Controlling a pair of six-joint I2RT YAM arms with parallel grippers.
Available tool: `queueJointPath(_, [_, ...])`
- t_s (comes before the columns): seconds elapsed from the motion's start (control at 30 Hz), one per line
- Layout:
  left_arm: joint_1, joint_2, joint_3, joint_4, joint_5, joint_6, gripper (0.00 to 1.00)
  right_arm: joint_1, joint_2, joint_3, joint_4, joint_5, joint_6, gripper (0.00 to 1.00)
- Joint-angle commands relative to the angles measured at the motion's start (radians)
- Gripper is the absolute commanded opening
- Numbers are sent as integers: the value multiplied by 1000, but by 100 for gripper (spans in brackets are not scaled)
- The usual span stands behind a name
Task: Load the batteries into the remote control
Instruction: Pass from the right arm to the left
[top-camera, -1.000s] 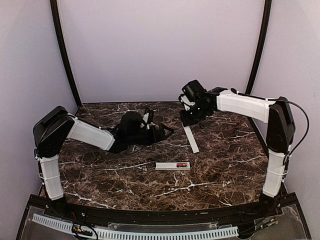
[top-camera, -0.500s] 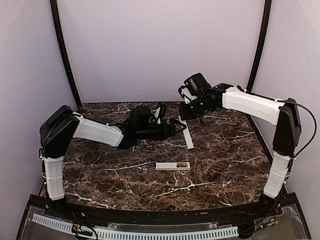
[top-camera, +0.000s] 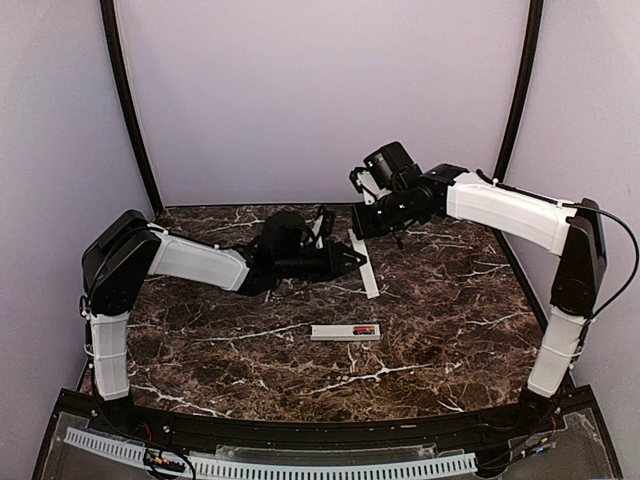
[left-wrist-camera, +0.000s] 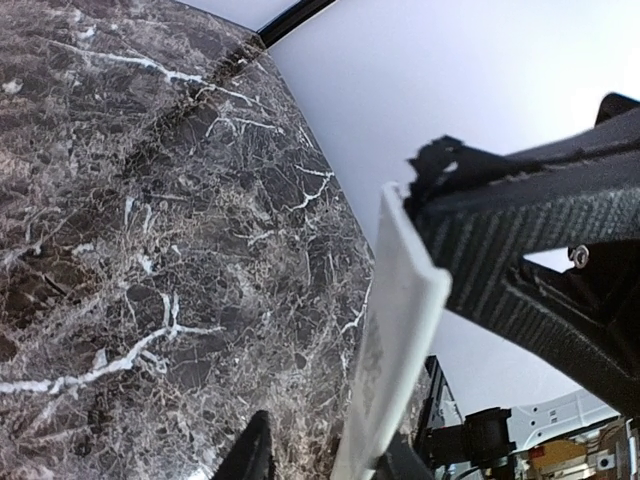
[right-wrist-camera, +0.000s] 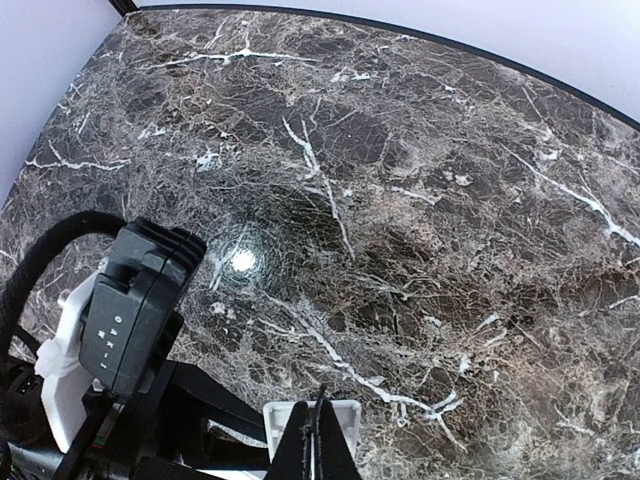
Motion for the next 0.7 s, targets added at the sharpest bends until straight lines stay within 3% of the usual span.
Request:
queueJointPath(0.0, [-5,-4,29,-13,11,15,25,15,-31,14,19,-6,13,0])
queueJointPath(0.2, [-3,-4,37,-5,19,26,1,18,-39,0,25,-13,15,0])
queueJointPath(0.33, [-3,-10,36,-11,31,34,0,18,-63,-6,25,-15,-24,2])
queueJointPath(0.5, [-2,-64,35,-61,43,170,0,13,-188,-82,90,-65,-146,31])
queueJointPath(0.6, [-2,-139,26,-99,65,288,0,-6,-312,-167,170,-235,-245,52])
queueJointPath(0.67, [-3,-188,15,-104,116,374,0,-18,-373,-215,207,-346,-293,59])
